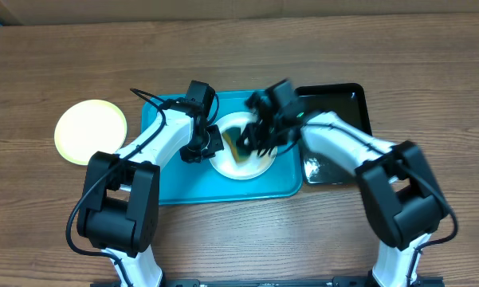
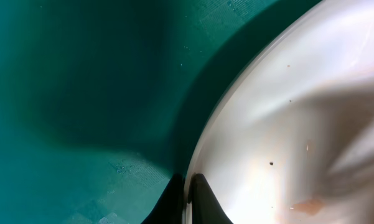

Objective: Clean dirty plates on tray and stack at the side
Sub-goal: 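Scrub the sauce on the white plate with the held sponge, then move the sponge into the black tray and rinse it with the right gripper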

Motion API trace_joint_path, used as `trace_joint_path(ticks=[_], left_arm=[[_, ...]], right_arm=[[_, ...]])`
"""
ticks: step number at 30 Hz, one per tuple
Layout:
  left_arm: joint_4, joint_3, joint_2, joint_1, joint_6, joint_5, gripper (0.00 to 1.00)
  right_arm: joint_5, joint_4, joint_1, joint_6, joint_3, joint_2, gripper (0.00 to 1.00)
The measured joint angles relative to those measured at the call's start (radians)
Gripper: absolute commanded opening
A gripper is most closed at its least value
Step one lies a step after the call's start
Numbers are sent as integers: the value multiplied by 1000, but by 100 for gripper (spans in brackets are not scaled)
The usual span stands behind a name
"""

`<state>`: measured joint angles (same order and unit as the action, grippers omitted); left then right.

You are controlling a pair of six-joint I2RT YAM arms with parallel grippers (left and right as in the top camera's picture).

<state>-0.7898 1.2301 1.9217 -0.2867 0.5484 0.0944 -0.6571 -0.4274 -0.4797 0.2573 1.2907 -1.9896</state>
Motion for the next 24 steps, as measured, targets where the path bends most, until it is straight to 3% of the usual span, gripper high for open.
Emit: trace_joint_path(ticks=[5, 11, 17, 24], left_arm=[[0, 0, 0, 0, 0, 0, 4], [0, 0, 0, 0, 0, 0, 4], [1, 0, 0, 0, 0, 0, 4], [4, 0, 0, 0, 0, 0, 4]], right_arm=[[-178, -21, 145, 0, 45, 49, 4], [-195, -261, 265, -69, 52, 179, 4], [118, -485, 344, -123, 56, 229, 4], [476, -465, 355, -139, -19, 229, 4]])
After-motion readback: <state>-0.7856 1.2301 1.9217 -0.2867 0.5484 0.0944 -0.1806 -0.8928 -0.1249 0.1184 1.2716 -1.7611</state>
